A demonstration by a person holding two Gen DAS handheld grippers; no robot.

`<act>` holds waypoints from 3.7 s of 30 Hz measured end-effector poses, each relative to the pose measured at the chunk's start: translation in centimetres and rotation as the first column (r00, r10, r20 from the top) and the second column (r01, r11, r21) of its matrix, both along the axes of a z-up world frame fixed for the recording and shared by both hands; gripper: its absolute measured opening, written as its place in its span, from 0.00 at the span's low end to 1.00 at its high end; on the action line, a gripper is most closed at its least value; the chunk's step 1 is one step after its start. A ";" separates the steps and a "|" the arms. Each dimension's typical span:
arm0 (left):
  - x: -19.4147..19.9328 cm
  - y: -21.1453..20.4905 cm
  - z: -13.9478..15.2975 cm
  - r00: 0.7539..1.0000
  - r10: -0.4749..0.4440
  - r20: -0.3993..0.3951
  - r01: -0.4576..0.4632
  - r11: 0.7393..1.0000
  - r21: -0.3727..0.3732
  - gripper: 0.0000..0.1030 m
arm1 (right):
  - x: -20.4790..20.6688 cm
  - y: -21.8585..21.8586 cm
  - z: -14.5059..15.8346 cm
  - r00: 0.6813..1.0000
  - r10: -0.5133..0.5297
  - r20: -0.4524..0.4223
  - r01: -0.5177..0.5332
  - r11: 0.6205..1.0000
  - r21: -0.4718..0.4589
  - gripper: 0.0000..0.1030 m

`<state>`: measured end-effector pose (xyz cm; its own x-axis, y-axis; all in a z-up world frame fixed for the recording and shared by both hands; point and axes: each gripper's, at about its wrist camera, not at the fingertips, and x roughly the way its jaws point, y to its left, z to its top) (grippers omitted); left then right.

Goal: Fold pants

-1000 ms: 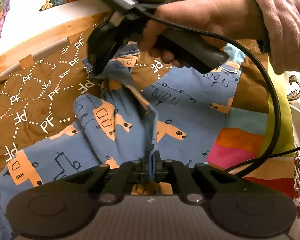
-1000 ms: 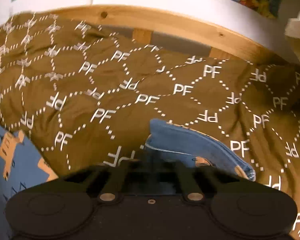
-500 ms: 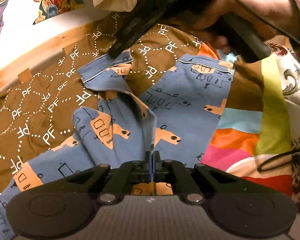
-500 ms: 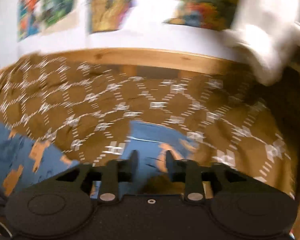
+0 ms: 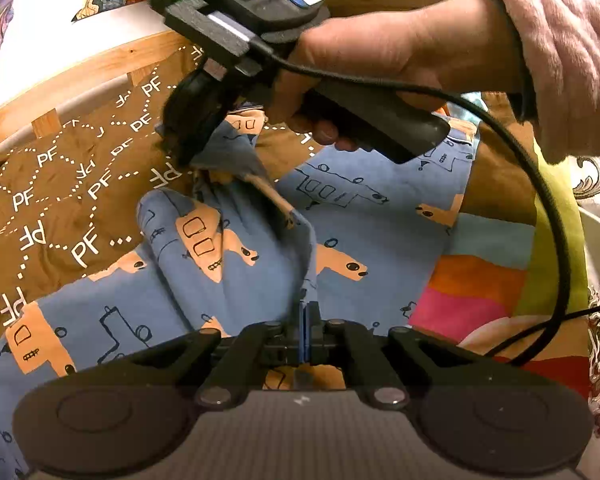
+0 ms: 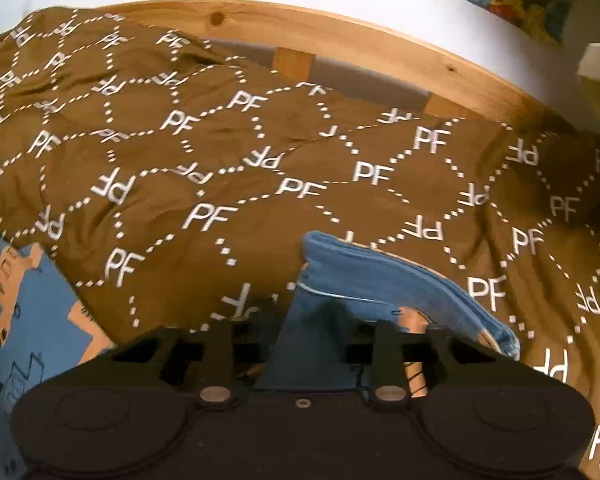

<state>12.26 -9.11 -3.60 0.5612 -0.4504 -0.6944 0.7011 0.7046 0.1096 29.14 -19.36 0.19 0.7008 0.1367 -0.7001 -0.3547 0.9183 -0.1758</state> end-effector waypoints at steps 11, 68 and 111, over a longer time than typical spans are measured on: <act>-1.6 -0.1 1.3 0.997 -0.016 0.070 0.014 1.000 0.020 0.01 | -5.8 -8.1 4.9 0.972 -0.179 0.154 0.132 0.953 0.273 0.00; 16.8 -19.7 2.8 0.931 -0.292 -0.220 0.277 0.956 -0.098 0.13 | -21.4 -23.6 -3.4 0.846 -0.528 -0.082 0.433 0.587 0.684 0.19; 12.2 14.9 5.2 0.951 0.305 -0.054 -0.304 0.952 0.014 0.64 | -20.0 -14.9 -3.5 0.938 -0.335 0.091 0.301 0.914 0.271 0.82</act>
<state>24.50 5.77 1.60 0.6320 -0.2599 -0.7301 0.4583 0.8850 0.0818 9.12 -34.25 -3.31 0.8198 0.0485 -0.5706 -0.0257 0.9985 0.0480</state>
